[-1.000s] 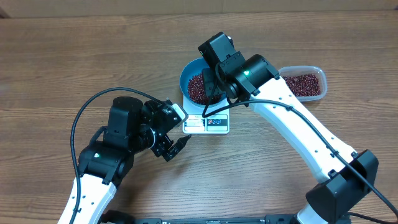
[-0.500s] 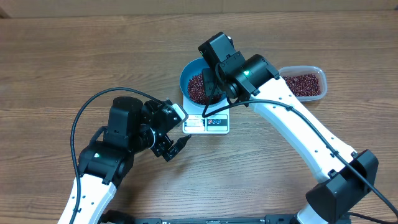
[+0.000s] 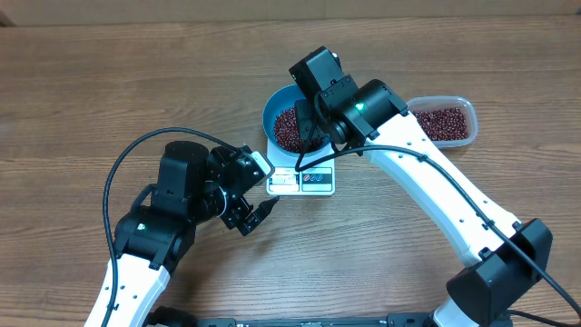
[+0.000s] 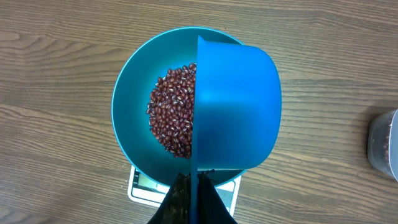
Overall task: Scoop item into bowl and weigh 150g on scale
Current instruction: 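Hold the blue scoop tipped over the teal bowl to pour beans, then carry the empty scoop with the right gripper back to the bean container, then lower the scoop into the red beans and drag it to fill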
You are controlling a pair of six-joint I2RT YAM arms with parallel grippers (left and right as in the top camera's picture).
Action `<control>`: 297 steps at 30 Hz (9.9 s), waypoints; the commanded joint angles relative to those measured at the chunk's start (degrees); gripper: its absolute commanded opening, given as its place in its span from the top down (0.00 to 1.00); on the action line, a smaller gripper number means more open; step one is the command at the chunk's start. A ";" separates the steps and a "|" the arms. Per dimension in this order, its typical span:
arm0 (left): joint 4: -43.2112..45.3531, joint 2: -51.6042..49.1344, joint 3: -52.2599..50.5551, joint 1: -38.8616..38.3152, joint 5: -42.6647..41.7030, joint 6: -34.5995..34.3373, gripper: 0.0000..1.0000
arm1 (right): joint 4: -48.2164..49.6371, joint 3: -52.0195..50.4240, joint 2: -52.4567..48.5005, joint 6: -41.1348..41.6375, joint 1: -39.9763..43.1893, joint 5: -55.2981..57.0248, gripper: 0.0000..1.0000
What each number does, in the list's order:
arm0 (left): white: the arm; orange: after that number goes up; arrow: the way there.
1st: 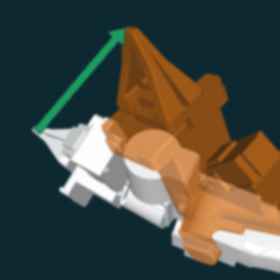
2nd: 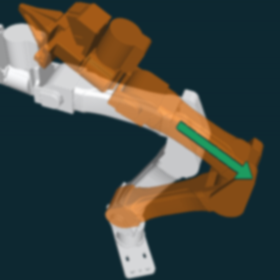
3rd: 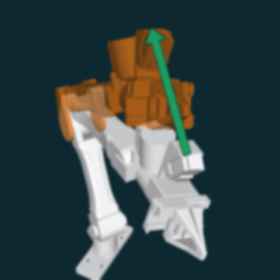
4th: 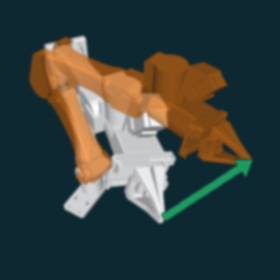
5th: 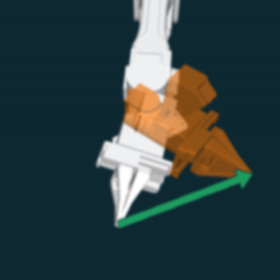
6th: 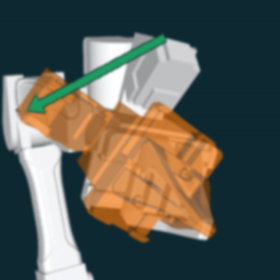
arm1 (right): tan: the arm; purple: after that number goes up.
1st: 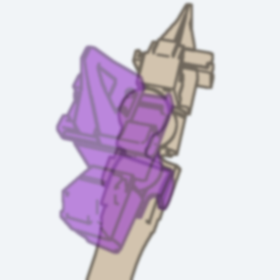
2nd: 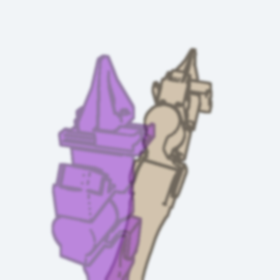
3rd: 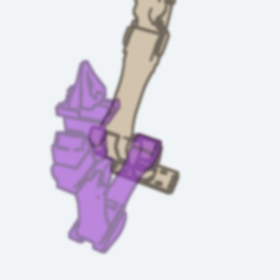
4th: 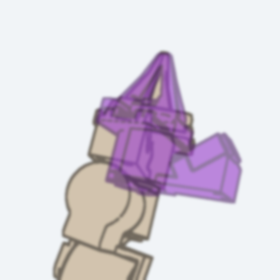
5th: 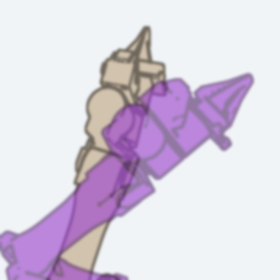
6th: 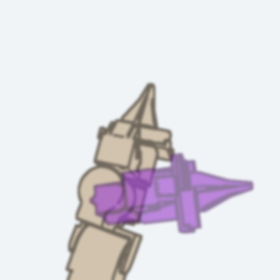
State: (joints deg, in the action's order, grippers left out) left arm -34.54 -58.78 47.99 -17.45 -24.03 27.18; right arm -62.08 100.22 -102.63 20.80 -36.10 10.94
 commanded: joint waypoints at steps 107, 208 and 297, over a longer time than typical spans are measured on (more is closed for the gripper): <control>0.07 -0.09 -0.28 0.55 -1.05 -0.20 0.00 | -0.33 1.73 0.26 -3.23 -2.58 10.01 0.96; 0.07 -0.09 -0.28 0.55 -1.03 -0.17 0.01 | -8.92 -2.47 -13.57 5.88 27.28 21.86 0.96; 0.07 -0.09 -0.28 0.55 -1.03 -0.17 0.00 | -13.49 -0.48 -10.62 -25.83 53.27 -36.63 0.96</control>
State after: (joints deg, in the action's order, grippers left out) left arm -34.54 -58.78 47.99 -17.45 -24.03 27.18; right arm -75.35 98.37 -114.69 -4.51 16.32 -22.94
